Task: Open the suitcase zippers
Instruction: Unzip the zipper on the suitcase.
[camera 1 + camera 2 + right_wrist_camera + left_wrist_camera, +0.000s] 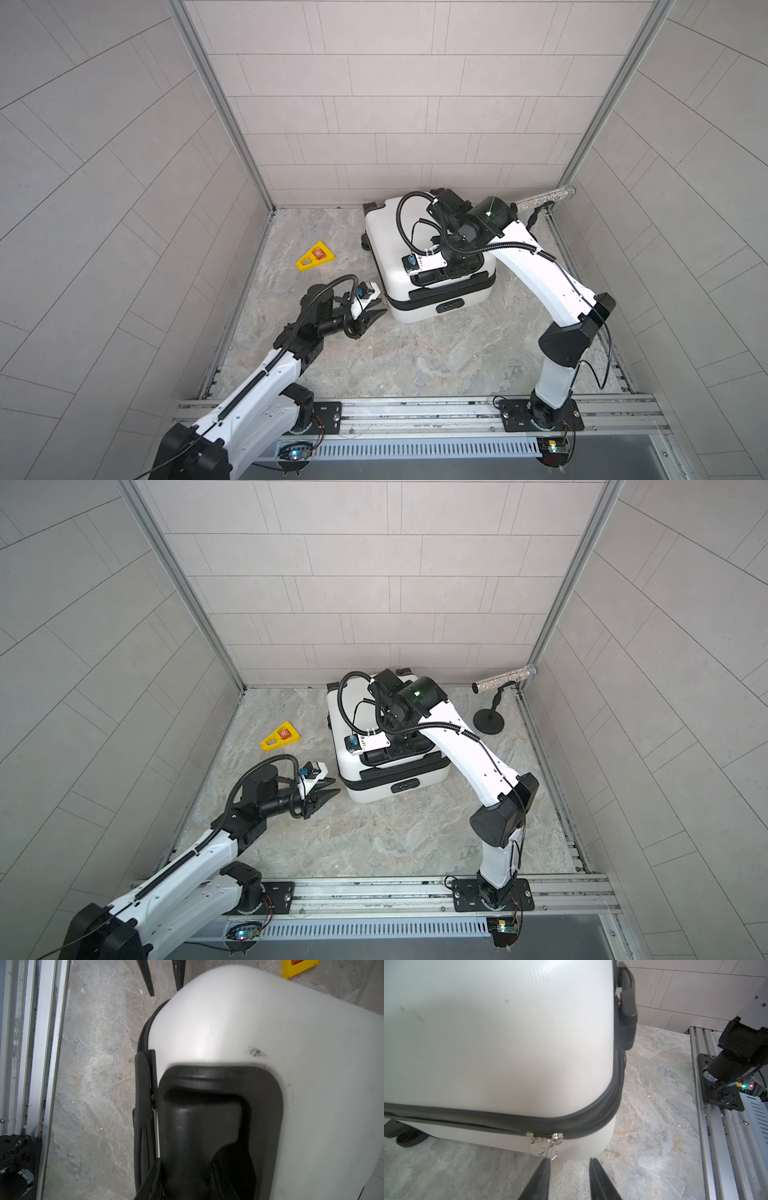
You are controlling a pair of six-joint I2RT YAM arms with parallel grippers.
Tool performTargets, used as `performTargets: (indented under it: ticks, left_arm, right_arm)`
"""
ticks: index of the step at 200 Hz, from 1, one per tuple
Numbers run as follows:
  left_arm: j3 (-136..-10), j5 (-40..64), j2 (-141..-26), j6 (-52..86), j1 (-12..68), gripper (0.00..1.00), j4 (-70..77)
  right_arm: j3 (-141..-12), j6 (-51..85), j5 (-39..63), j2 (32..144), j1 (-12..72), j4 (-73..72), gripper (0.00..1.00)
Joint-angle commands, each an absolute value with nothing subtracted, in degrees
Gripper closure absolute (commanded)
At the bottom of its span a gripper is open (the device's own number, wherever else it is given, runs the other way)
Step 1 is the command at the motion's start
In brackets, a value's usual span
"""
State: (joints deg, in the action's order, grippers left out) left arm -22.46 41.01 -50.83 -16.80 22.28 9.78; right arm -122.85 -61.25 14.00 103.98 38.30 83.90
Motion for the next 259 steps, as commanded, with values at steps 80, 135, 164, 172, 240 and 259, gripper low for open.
performTargets:
  ticks: [80,135,164,172,240,259]
  left_arm:
    - [-21.6,44.0,-57.6,-14.2,23.0,0.74,21.9]
    - [-21.7,46.0,-59.0,-13.1,23.6,0.76,24.1]
    - [-21.9,46.6,-59.6,-12.2,24.1,0.82,25.2]
    - [-21.9,46.6,-59.7,-12.0,24.3,0.86,25.6]
    - [-21.9,49.4,-57.6,-6.5,24.8,1.00,26.8]
    - [-21.8,50.0,-56.1,-4.0,25.3,1.00,27.0]
  right_arm:
    - [-123.8,-64.4,14.2,96.3,38.5,78.0,1.00]
    - [-123.7,-64.4,14.6,96.2,38.4,77.3,1.00]
    - [-123.7,-64.3,15.1,96.3,38.5,77.2,1.00]
    - [-123.7,-64.1,15.1,96.3,38.5,77.1,1.00]
    - [-123.0,-54.5,12.1,96.9,38.6,70.6,1.00]
    - [-122.9,-50.2,11.8,97.7,39.0,68.1,1.00]
